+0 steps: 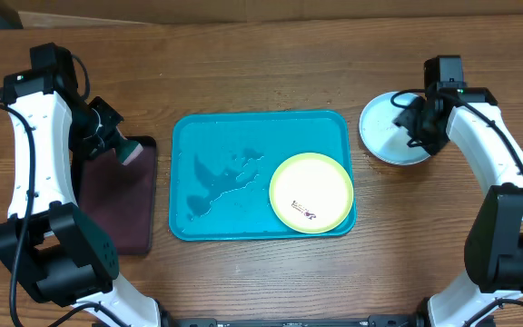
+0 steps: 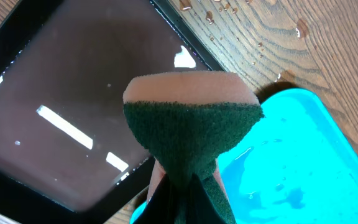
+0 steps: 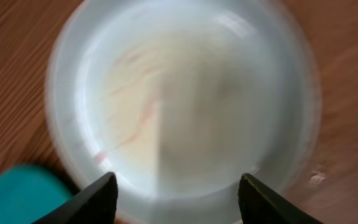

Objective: Clean dirty plates on tray and stack at the side
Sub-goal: 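Move the right gripper to the yellow plate's rim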

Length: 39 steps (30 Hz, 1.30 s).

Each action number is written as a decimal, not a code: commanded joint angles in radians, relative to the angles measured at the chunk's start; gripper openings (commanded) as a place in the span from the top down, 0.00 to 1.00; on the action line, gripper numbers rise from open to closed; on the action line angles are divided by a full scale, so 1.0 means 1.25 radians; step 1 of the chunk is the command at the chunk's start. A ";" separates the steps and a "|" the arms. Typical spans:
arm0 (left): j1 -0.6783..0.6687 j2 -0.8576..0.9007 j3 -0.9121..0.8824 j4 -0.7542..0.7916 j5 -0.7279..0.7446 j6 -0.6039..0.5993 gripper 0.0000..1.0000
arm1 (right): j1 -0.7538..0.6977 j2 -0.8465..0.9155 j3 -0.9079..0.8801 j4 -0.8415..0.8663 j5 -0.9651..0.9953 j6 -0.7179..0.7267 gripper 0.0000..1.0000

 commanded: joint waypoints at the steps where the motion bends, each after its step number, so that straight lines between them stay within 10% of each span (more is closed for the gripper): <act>1: -0.002 0.001 -0.007 0.004 0.008 0.013 0.96 | 0.015 -0.007 -0.003 0.010 -0.342 -0.277 0.37; 22: -0.002 0.001 -0.007 -0.001 0.009 0.028 0.96 | 0.279 0.019 -0.003 -0.030 -0.097 -0.628 0.38; 29: -0.002 0.001 -0.007 0.000 0.009 0.031 0.96 | 0.276 0.021 -0.003 0.008 -0.102 -0.628 0.73; 39: -0.002 0.001 -0.007 0.002 0.013 0.031 0.96 | 0.279 0.048 -0.003 -0.014 -0.132 -0.628 0.51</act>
